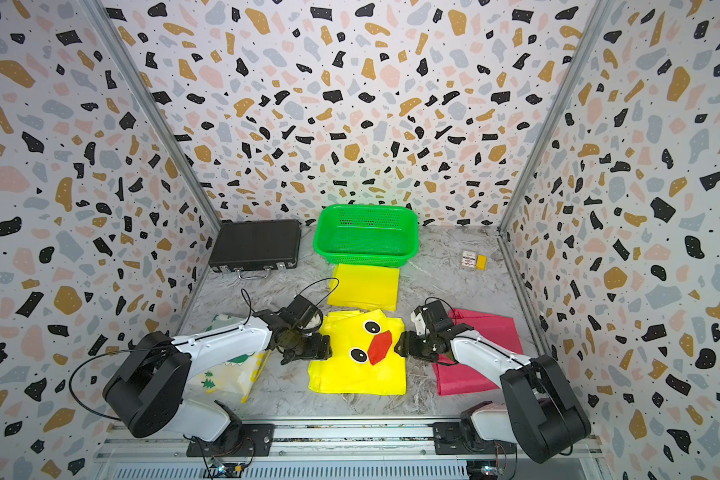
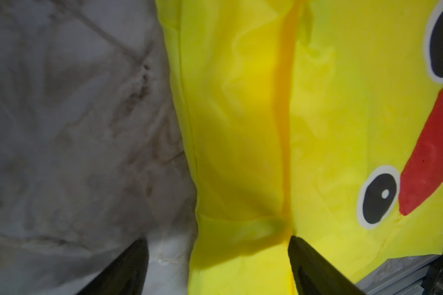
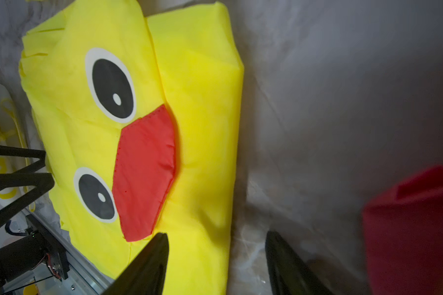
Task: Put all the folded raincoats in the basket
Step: Pick up the raincoat from the center of the board.
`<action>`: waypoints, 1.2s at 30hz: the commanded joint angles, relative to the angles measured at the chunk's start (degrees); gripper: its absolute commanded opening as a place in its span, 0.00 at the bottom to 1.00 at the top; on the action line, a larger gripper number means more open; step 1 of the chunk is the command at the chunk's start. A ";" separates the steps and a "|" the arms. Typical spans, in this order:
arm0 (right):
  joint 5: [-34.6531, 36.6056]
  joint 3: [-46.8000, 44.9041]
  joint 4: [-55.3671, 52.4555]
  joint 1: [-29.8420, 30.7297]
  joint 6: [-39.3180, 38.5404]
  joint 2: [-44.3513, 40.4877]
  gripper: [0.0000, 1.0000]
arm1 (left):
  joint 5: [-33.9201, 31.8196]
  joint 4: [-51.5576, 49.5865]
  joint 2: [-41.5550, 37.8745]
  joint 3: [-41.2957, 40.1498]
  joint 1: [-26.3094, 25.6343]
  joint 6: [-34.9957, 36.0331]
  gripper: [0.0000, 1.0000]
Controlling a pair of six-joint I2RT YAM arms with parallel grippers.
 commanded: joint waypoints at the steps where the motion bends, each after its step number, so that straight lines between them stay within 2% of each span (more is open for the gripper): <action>1: -0.73 -1.67 -0.52 0.57 0.92 1.91 0.66 | 1.15 1.80 1.47 -0.80 -0.62 0.65 0.89; 11: -1.41 -2.92 1.75 1.59 2.18 3.13 0.66 | 1.39 3.60 3.47 -0.62 -1.41 0.01 0.84; 16: -1.68 -2.72 1.99 1.76 2.45 4.10 0.58 | 1.81 4.36 4.36 -0.21 -1.78 -0.43 0.78; 21: -2.49 -2.57 2.53 1.96 2.58 4.21 0.47 | 2.12 5.01 4.46 0.00 -2.22 -0.60 0.67; 23: -2.66 -2.43 2.62 1.99 2.71 4.12 0.44 | 2.21 5.08 4.21 -0.05 -2.35 -0.61 0.60; 24: -2.95 -2.40 2.71 2.12 2.62 4.05 0.40 | 2.21 5.12 4.05 -0.10 -2.46 -0.62 0.55; 28: -3.56 -2.22 2.88 2.25 2.62 3.87 0.25 | 2.12 5.20 2.98 -0.13 -2.66 -0.70 0.48; 31: -3.76 -2.20 2.82 2.27 2.54 3.52 0.11 | 2.21 5.03 2.30 -0.09 -2.75 -0.61 0.36; 33: -3.85 -2.29 2.72 2.27 2.51 3.12 0.02 | 2.38 4.99 1.83 0.00 -2.84 -0.51 0.23; 35: -3.73 -2.36 2.47 2.37 2.43 2.53 0.00 | 2.56 4.99 1.34 0.00 -2.99 -0.63 0.07; 36: -3.66 -2.39 2.20 2.43 2.36 2.25 0.00 | 2.51 4.97 1.24 0.08 -3.01 -0.65 0.03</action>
